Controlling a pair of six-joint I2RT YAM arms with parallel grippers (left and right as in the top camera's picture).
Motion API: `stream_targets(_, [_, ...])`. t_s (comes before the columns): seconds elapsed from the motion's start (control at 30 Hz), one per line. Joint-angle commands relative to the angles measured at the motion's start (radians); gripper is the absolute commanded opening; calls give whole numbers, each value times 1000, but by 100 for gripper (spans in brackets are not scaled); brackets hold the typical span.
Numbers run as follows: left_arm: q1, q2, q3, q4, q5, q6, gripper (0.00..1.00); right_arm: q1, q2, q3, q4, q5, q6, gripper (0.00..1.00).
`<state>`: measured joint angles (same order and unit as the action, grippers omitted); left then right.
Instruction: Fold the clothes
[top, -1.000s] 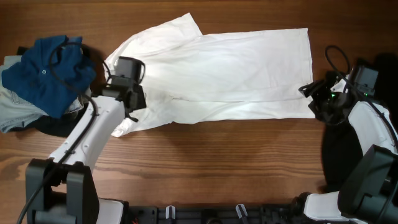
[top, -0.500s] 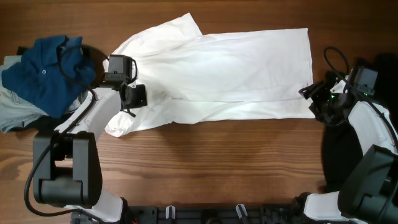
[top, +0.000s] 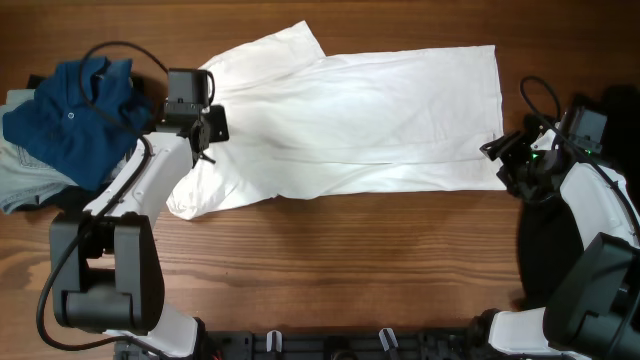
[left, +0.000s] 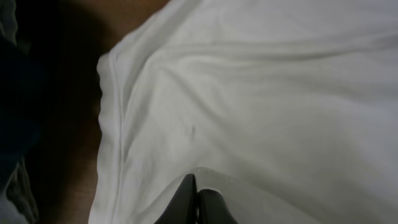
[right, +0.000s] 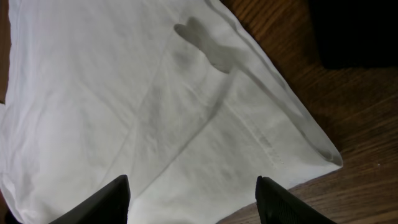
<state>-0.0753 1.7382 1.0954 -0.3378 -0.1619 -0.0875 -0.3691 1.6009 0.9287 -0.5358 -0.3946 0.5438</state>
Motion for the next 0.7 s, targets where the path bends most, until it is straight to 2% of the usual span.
stream_targets(0.0, [3,5,21,35,66,-2,4,2,11,18,0,23,-19,65])
stream_targets(0.1, [3,11,21,34,73,-2,6,2,11,18,0,37,-18,65])
stream_targets(0.13, [3,13,21,34,72,-2,18,2,11,18,0,37,-17,65])
stream_targets(0.2, [4,13,21,35,71,-1,31,2,11,18,0,37,-17,65])
stream_targets(0.27, [6,12,21,26,65,-2,56,2,11,18,0,37,-18,65])
stream_targets(0.37, [6,12,21,-63,64,-2,72,2,11,18,-7,37,-21,65])
stream_targets(0.4, [6,12,21,-108,69,-6,73,2,11,18,-11,37,-21,65])
stream_targets(0.43, [5,12,21,-152,102,-18,70,2,11,18,-13,37,-21,66])
stream_targets(0.53, [0,13,18,-240,265,-21,47,2,11,18,-14,37,-20,66])
stream_targets(0.57, [-3,13,12,-251,302,-21,43,2,11,18,-16,37,-21,66])
stream_targets(0.67, [-24,20,-35,-203,329,-21,38,2,11,18,-15,37,-20,66])
